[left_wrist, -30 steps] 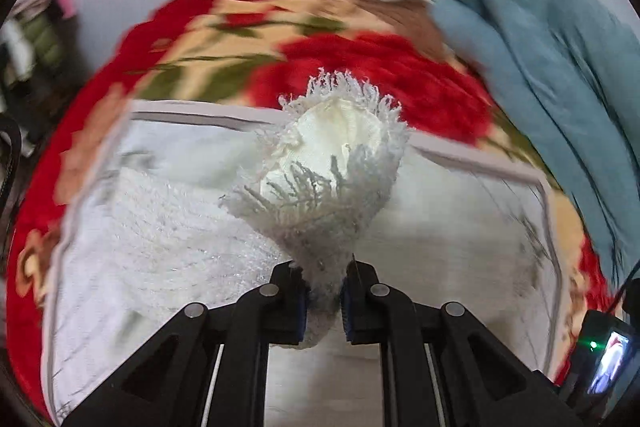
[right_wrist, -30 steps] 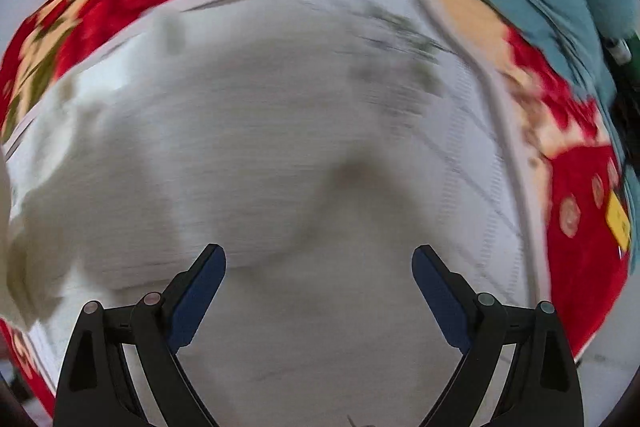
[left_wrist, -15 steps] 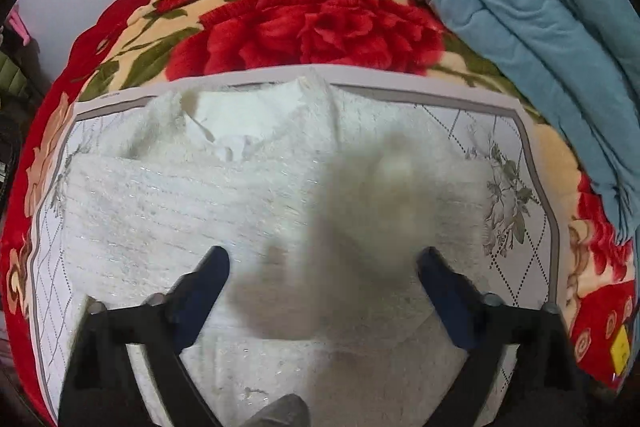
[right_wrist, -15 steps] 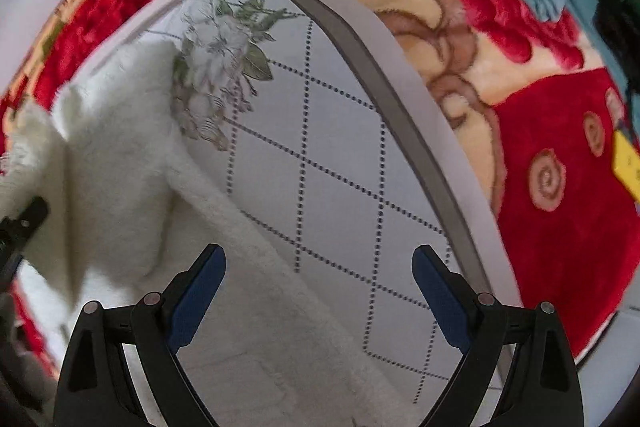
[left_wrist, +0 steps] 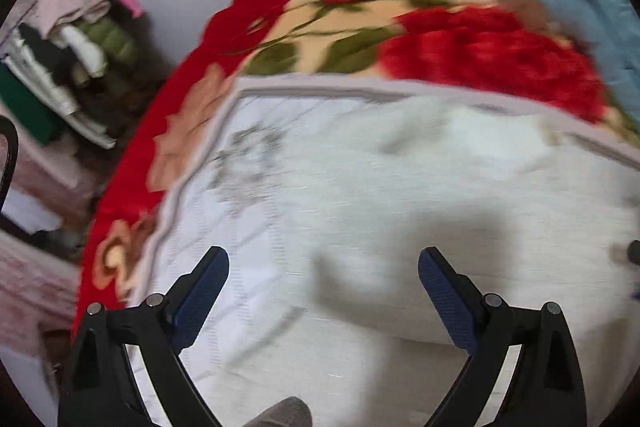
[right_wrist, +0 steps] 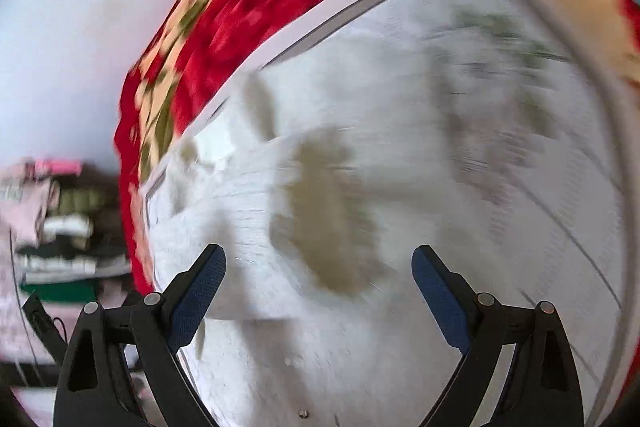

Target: Fold large clothes

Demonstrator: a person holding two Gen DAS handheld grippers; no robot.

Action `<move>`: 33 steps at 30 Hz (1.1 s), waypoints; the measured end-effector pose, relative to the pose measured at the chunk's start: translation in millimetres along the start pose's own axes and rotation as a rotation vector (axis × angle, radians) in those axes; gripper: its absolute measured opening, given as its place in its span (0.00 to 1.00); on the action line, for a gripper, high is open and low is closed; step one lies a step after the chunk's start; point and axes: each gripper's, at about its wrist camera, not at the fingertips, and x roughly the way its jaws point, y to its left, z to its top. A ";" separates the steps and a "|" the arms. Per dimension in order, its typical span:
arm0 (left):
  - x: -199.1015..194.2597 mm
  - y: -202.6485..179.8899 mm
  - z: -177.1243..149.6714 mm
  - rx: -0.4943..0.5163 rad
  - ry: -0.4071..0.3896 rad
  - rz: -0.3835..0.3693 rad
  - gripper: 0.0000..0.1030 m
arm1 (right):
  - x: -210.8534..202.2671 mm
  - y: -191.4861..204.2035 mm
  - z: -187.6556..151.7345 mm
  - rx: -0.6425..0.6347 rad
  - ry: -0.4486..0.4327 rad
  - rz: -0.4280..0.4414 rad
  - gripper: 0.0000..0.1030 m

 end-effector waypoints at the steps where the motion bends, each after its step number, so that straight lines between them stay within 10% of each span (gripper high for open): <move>1: 7.0 6.6 1.1 -0.010 0.007 0.011 0.94 | 13.3 4.4 2.9 -0.026 0.029 0.002 0.75; 2: 15.2 12.1 2.0 -0.017 0.012 0.023 0.94 | 26.1 8.6 6.4 -0.049 0.070 -0.022 0.30; 3: 19.6 15.9 2.7 -0.018 0.016 0.033 0.94 | 32.8 9.8 8.8 -0.059 0.087 -0.040 0.08; 9: 56.8 10.0 7.5 0.013 0.047 0.053 0.94 | -10.7 14.1 19.5 -0.067 -0.141 -0.233 0.07; 12: 104.6 -4.9 8.0 0.068 0.159 0.066 0.94 | 20.5 -3.2 29.5 -0.052 0.008 -0.265 0.10; 18: 64.7 4.4 -0.5 0.053 0.080 0.023 0.94 | -47.8 -19.8 4.9 -0.029 -0.080 -0.256 0.76; 23: 17.4 0.7 -51.1 0.123 0.072 -0.002 0.94 | -48.6 -87.4 -58.3 0.027 0.070 -0.366 0.79; 25: 9.1 -4.8 -72.1 0.155 0.098 -0.013 0.94 | -27.8 -111.3 -80.6 0.070 0.153 -0.323 0.67; 26: 7.8 -8.1 -81.4 0.176 0.114 -0.017 0.94 | -18.9 -120.7 -91.9 0.100 0.178 -0.296 0.25; 27: 7.4 -10.6 -89.7 0.193 0.129 -0.018 0.94 | -15.8 -126.8 -99.0 0.129 0.183 -0.279 0.07; 33: -9.4 -17.4 -124.7 0.266 0.177 -0.056 0.94 | -26.0 -139.6 -166.8 0.374 0.160 -0.179 0.06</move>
